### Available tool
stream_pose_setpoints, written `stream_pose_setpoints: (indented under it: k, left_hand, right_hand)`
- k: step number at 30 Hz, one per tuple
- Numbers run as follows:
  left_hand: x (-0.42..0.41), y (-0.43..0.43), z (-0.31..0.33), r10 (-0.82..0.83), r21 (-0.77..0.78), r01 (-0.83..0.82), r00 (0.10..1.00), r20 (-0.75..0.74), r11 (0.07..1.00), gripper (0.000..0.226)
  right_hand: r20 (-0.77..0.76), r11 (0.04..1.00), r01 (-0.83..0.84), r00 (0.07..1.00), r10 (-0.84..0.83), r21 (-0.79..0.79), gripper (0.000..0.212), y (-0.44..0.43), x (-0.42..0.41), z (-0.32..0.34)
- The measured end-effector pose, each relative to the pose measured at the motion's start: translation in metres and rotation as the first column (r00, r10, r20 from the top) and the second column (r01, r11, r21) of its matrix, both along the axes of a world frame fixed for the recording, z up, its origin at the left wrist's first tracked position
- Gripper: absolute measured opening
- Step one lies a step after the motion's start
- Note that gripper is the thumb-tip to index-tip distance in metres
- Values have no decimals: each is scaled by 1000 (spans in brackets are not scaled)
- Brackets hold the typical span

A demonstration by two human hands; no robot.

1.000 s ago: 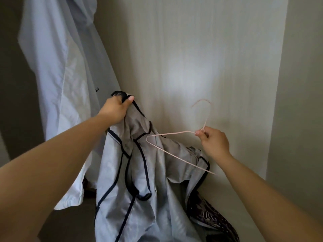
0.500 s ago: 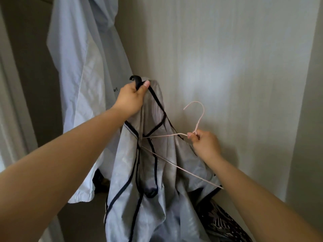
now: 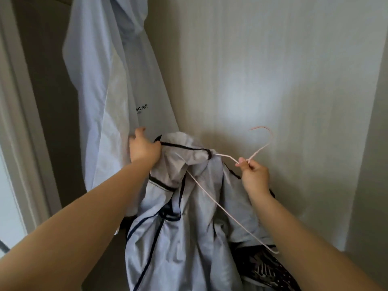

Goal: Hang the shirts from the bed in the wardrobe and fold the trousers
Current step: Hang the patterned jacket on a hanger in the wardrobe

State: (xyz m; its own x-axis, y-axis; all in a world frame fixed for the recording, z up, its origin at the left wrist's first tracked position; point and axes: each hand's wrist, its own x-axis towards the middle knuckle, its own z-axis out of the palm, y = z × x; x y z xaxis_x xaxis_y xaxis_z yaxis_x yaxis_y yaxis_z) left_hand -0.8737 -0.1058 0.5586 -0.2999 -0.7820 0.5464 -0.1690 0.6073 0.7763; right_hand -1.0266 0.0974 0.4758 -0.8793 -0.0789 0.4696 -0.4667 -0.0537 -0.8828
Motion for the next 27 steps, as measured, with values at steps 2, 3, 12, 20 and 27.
stream_pose_setpoints:
  k: [2, 3, 12, 20, 27]
  left_hand:
    - [0, 13, -14, -1, -378, -18, 999, -49, 925, 46]
    - [-1, 22, -21, 10, -585, 17, 999, 43, 811, 49]
    - [-17, 26, -24, 19, -337, 113, 931, 366, 935, 32]
    - [4, 42, 16, -185, -597, 314, 946, 268, 739, 26]
    - [14, 40, 33, 53, -663, 210, 934, 353, 719, 20]
  right_hand:
    - [11, 999, 11, 1000, -12, 42, 23, 1, 0, 1]
    - [13, 999, 17, 1000, -18, 49, 24, 2, 0, 3]
    - [-126, 990, 6, 992, 12, 143, 23, 11, 12, 1]
    - [-120, 911, -23, 990, 80, 411, 24, 1, 18, 4]
    - [-318, 961, 235, 931, -179, 147, 26, 5, 15, 19]
